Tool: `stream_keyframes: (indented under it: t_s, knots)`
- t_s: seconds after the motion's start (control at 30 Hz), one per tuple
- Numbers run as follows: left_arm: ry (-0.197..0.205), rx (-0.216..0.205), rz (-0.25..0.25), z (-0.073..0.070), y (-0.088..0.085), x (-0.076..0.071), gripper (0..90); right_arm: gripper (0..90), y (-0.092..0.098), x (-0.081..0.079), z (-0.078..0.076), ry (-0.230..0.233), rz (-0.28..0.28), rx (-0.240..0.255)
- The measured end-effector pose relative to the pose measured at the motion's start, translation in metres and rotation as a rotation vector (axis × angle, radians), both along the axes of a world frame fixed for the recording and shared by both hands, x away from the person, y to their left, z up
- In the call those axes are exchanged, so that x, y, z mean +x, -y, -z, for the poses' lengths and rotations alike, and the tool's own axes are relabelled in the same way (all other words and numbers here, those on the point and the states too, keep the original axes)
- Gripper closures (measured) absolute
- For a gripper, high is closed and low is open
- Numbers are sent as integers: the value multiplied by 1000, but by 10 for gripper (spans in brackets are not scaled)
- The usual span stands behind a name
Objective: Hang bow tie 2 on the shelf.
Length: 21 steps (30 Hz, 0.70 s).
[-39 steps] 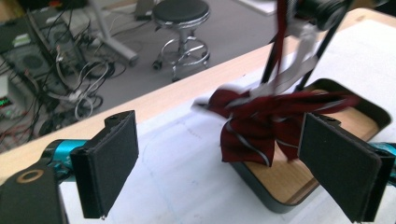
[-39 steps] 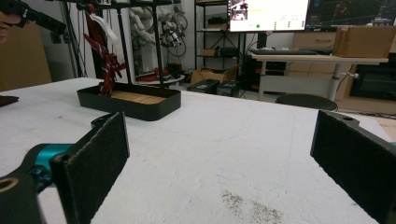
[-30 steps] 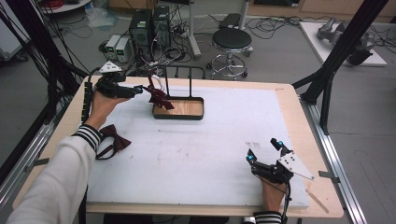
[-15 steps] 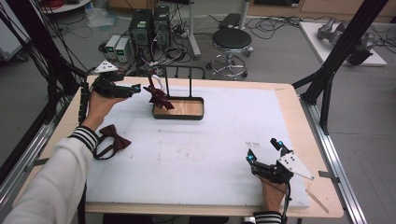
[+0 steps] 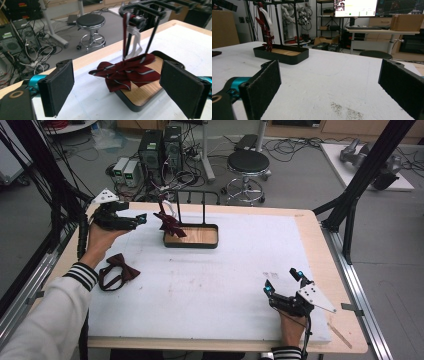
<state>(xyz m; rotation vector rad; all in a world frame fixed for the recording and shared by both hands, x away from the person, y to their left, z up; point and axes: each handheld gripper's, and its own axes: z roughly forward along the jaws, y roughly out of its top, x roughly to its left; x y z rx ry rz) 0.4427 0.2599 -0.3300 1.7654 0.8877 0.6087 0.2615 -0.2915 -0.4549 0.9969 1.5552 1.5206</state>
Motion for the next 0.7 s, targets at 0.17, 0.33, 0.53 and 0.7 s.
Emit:
stream_keyframes:
  t_s: [0.17, 0.33, 0.53, 0.7]
  knots:
    - [16, -15, 18, 2, -5, -13, 130, 36, 0, 0, 0, 1, 1, 1]
    - [29, -19, 55, 7, -15, -40, 130, 36, 0, 0, 0, 2, 3, 0]
    - [33, -1, 70, 15, -26, -65, 130, 36, 0, 0, 0, 6, 2, -7]
    - [13, 15, 66, 21, -38, -79, 130, 36, 0, 0, 0, 8, 3, -6]
